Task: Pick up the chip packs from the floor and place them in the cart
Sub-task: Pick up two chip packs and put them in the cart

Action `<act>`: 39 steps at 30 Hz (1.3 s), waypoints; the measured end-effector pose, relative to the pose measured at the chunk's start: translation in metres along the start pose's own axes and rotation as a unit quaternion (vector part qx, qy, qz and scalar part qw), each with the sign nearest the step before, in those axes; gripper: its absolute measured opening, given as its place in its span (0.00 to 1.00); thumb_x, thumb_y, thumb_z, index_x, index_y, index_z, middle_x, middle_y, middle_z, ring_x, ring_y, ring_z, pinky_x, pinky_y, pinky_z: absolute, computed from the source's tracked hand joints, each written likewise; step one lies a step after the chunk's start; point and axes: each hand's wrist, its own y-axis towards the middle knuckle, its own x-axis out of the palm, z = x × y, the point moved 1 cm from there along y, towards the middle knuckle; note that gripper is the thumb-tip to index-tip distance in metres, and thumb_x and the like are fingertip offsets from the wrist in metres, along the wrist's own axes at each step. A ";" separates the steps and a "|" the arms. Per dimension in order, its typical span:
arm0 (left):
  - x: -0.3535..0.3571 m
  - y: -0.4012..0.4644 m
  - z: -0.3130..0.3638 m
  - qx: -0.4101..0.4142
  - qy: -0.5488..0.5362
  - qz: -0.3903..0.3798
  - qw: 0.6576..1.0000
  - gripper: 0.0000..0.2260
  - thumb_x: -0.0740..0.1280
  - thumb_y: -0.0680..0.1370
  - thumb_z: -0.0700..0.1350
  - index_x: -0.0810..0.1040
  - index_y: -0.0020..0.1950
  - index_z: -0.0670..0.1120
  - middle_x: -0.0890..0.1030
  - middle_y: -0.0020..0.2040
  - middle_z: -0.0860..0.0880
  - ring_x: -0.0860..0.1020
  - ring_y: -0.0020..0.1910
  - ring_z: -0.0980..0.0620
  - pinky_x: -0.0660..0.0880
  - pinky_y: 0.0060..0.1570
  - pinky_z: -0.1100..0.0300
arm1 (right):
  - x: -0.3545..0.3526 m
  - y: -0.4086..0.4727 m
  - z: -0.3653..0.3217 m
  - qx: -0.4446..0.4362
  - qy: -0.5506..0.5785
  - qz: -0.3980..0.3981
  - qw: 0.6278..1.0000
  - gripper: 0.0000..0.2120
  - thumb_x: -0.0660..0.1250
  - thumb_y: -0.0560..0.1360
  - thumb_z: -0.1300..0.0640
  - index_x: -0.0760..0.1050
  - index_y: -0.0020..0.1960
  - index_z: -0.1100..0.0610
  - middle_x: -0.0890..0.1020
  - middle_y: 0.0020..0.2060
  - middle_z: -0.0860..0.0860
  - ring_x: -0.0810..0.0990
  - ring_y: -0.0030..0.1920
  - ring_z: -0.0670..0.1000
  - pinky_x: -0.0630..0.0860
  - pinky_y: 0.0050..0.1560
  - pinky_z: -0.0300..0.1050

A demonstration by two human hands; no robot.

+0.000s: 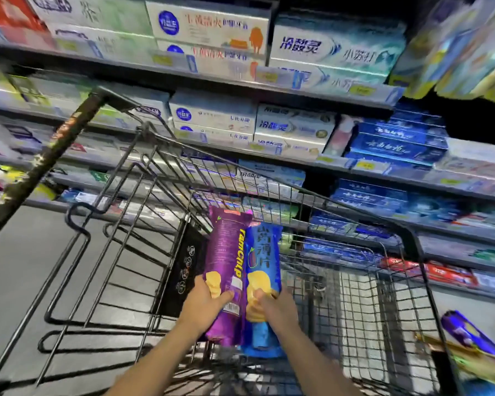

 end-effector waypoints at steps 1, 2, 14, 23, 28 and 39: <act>0.008 0.013 -0.008 -0.011 0.002 -0.007 1.000 0.24 0.73 0.71 0.49 0.67 0.60 0.41 0.79 0.52 0.45 0.78 0.55 0.44 0.70 0.50 0.56 | 0.008 0.016 0.012 0.008 0.001 0.000 1.000 0.20 0.71 0.64 0.46 0.74 0.53 0.53 0.84 0.43 0.49 0.83 0.43 0.50 0.80 0.50 0.51; 0.016 0.025 -0.016 -0.020 0.001 -0.014 1.000 0.23 0.73 0.72 0.49 0.67 0.59 0.41 0.79 0.52 0.45 0.78 0.55 0.44 0.70 0.49 0.57 | 0.014 0.028 0.020 0.012 0.003 -0.002 1.000 0.21 0.71 0.63 0.45 0.74 0.52 0.52 0.84 0.41 0.49 0.83 0.41 0.50 0.80 0.49 0.52; 0.069 0.104 -0.105 -0.107 0.055 -0.073 0.990 0.21 0.74 0.71 0.44 0.64 0.54 0.43 0.78 0.51 0.43 0.77 0.49 0.46 0.70 0.48 0.58 | 0.073 0.101 0.109 0.102 -0.018 -0.007 0.995 0.17 0.74 0.67 0.52 0.69 0.49 0.54 0.80 0.40 0.51 0.80 0.41 0.54 0.76 0.42 0.46; 0.075 0.111 -0.094 -0.117 0.246 -0.114 0.955 0.19 0.60 0.80 0.45 0.67 0.67 0.35 0.70 0.67 0.37 0.70 0.66 0.40 0.68 0.66 0.53 | 0.069 0.121 0.118 0.109 -0.244 -0.049 0.963 0.38 0.67 0.65 0.37 0.65 0.68 0.54 0.74 0.63 0.57 0.74 0.64 0.59 0.72 0.63 0.54; 0.039 0.088 -0.026 0.013 0.340 -0.141 0.930 0.22 0.61 0.79 0.51 0.66 0.68 0.41 0.73 0.65 0.39 0.72 0.65 0.40 0.70 0.63 0.52 | 0.028 0.080 0.047 -0.039 -0.359 -0.062 0.931 0.25 0.60 0.75 0.42 0.67 0.68 0.52 0.73 0.62 0.55 0.72 0.64 0.57 0.70 0.64 0.54; 0.032 -0.037 0.217 0.407 0.581 -0.031 0.704 0.31 0.58 0.78 0.60 0.57 0.75 0.44 0.66 0.72 0.43 0.65 0.72 0.43 0.63 0.68 0.45 | -0.177 -0.060 -0.053 -0.185 -0.448 0.119 0.867 0.30 0.52 0.80 0.40 0.55 0.77 0.54 0.59 0.76 0.55 0.57 0.76 0.55 0.48 0.75 0.58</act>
